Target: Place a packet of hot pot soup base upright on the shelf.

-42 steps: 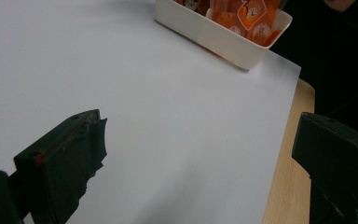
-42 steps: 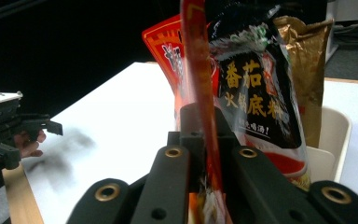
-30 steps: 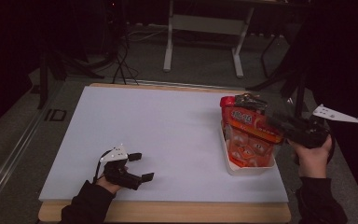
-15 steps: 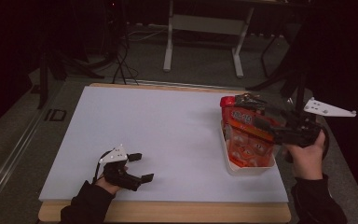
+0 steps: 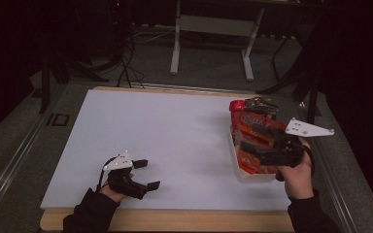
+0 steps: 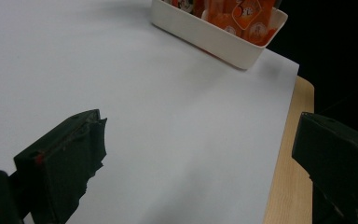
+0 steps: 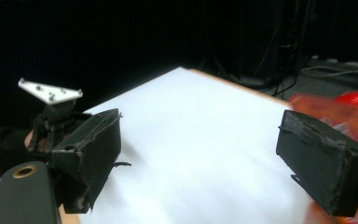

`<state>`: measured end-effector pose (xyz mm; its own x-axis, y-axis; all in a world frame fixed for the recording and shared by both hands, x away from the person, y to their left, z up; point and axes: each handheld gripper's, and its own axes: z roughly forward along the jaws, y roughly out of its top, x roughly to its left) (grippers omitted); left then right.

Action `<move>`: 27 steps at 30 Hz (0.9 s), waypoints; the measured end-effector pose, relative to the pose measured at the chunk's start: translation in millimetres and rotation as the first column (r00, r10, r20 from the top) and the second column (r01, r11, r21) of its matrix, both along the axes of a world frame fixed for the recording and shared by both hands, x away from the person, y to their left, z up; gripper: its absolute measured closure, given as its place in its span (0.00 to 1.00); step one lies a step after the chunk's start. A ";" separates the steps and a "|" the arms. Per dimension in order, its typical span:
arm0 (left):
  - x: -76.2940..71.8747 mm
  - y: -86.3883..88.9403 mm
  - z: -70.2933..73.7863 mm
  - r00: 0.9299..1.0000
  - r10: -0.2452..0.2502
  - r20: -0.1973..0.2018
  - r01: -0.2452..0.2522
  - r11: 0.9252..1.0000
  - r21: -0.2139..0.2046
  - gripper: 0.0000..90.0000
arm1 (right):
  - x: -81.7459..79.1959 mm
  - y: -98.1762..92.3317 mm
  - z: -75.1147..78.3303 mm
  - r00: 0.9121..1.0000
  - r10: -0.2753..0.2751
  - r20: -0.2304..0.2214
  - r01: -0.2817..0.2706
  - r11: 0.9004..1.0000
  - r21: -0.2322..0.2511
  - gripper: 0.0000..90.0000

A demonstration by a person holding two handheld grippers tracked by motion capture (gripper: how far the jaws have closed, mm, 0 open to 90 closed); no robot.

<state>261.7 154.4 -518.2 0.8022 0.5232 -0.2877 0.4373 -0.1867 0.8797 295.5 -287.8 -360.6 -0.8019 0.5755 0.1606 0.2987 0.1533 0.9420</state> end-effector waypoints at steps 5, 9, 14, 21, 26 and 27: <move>0.1 -0.3 -0.1 1.000 -0.002 -0.001 0.002 1.000 0.002 0.03 | -4.8 13.6 -18.6 0.999 0.036 -0.014 -0.037 0.999 -0.035 0.15; -0.4 -0.7 -0.5 1.000 -0.006 -0.001 0.006 1.000 0.004 0.03 | -8.7 22.8 -30.9 0.998 0.056 -0.030 -0.057 0.997 -0.050 0.15; -0.9 -1.6 -1.0 1.000 -0.012 0.000 0.012 1.000 0.009 0.03 | -11.9 33.5 -49.7 0.995 0.073 -0.066 -0.078 0.994 -0.078 0.15; -1.3 -1.7 -0.6 1.000 -0.014 0.004 0.014 1.000 0.009 0.03 | -16.2 39.0 -74.5 0.991 0.100 -0.094 -0.108 0.991 -0.081 0.15; -1.5 -1.6 -0.3 1.000 -0.016 0.009 0.016 1.000 0.009 0.03 | -18.5 41.6 -87.0 0.987 0.106 -0.122 -0.119 0.987 -0.105 0.15; -1.6 -1.6 -0.3 1.000 -0.016 0.008 0.016 1.000 0.009 0.03 | -19.1 41.8 -88.8 0.987 0.108 -0.119 -0.121 0.987 -0.106 0.15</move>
<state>260.2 152.8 -518.5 0.8130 0.5126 -0.2762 0.4268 -0.2020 0.8815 276.4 -246.1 -449.5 -0.8440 0.5003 0.1931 0.3762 0.2956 0.8781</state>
